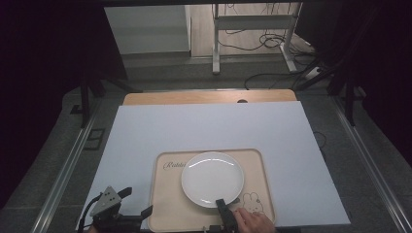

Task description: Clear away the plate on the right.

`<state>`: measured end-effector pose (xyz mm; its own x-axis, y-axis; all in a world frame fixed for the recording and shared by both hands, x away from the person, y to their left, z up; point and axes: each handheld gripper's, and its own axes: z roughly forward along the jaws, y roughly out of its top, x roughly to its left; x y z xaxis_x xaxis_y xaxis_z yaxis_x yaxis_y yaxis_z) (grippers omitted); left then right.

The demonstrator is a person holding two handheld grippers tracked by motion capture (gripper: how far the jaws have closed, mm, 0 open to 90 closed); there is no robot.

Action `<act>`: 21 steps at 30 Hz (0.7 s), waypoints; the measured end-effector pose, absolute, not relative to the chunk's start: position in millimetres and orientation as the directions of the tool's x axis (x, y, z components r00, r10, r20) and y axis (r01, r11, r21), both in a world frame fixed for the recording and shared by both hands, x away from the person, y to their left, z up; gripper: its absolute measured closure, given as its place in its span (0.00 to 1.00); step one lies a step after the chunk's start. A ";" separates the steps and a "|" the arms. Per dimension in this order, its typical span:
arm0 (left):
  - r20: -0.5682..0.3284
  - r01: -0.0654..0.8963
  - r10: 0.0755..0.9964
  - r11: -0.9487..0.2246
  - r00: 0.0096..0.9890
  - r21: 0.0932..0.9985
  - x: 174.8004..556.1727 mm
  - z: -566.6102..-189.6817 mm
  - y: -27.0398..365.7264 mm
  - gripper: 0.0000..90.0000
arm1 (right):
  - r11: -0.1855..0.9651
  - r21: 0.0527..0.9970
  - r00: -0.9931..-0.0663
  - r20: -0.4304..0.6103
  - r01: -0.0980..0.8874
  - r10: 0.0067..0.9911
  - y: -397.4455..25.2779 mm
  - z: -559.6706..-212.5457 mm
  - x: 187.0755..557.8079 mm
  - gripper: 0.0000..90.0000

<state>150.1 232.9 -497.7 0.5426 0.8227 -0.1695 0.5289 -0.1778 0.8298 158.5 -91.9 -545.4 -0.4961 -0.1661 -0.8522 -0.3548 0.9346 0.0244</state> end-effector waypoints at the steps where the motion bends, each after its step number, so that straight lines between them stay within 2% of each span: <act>1: -0.169 0.529 0.823 -0.179 0.543 0.830 150.1 -497.7 232.9 0.04 | 0.936 0.028 -0.499 -0.851 -0.351 -0.161 -91.7 -546.0 158.8 0.88; 6: -0.170 0.529 0.822 -0.178 0.543 0.830 150.0 -497.7 232.8 0.04 | 0.940 0.025 -0.508 -0.846 -0.341 -0.161 -91.9 -548.7 161.2 0.72; 21: -0.171 0.530 0.822 -0.178 0.544 0.829 150.2 -497.8 232.7 0.04 | 0.947 0.041 -0.515 -0.846 -0.320 -0.137 -94.2 -544.9 168.2 0.50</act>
<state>150.2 232.7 -497.8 0.5440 0.8216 -0.1706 0.5295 -0.1785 0.8293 168.2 -94.2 -544.9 -0.5152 -0.1373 -0.8460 -0.3195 0.9467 0.0409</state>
